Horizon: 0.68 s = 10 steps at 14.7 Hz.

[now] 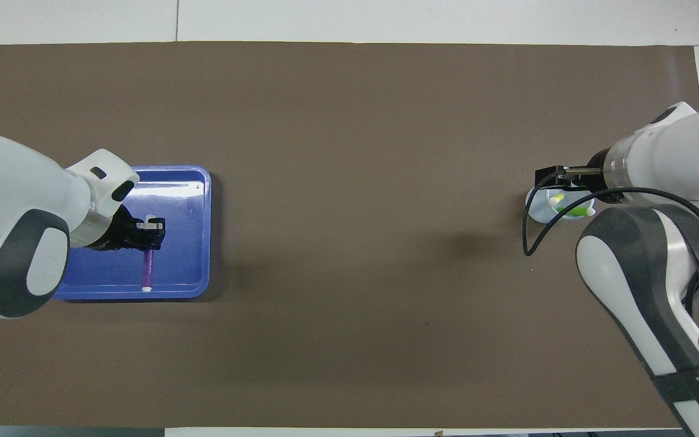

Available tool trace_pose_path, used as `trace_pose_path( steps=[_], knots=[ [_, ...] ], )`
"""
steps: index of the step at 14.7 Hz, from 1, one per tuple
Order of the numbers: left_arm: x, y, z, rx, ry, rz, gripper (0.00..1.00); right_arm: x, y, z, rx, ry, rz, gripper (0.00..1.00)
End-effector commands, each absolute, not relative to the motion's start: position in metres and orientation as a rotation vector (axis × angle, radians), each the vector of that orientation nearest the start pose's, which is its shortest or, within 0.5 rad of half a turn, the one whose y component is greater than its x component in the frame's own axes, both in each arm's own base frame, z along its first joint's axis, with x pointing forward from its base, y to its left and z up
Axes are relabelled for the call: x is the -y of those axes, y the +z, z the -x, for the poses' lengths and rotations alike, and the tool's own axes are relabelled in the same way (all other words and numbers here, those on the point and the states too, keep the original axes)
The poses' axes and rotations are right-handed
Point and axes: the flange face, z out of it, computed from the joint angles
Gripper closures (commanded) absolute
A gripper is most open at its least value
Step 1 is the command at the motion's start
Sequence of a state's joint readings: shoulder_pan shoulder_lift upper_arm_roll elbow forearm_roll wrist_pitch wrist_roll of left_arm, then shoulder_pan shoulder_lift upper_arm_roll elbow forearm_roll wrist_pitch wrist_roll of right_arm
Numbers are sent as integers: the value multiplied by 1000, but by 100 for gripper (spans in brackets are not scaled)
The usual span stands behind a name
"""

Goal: Right arm passes pens to left for tray arrangement
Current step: 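Lower the purple pen into the blue tray with the left gripper, then release the purple pen while the right gripper grasps the green pen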

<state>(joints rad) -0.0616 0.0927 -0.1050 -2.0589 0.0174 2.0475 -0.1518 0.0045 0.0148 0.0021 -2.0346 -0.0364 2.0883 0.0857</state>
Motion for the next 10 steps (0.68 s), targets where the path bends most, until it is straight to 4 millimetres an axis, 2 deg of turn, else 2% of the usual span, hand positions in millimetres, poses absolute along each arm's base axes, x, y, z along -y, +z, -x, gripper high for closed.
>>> trace_pose_path(
  steps=[1, 4, 7, 10],
  knots=[
    [77, 364, -561, -92, 97, 3085, 100, 3, 433, -552, 24, -59, 3189, 1],
    [77, 347, -565, -93, 88, 3089, 100, 16, 424, -553, 99, -34, 3187, 5],
    [78, 331, -566, -97, 90, 3091, 100, 33, 412, -541, 166, 9, 3180, 8],
    [79, 322, -561, -97, 84, 3094, 100, 34, 405, -539, 189, -20, 3179, 13]
  ],
)
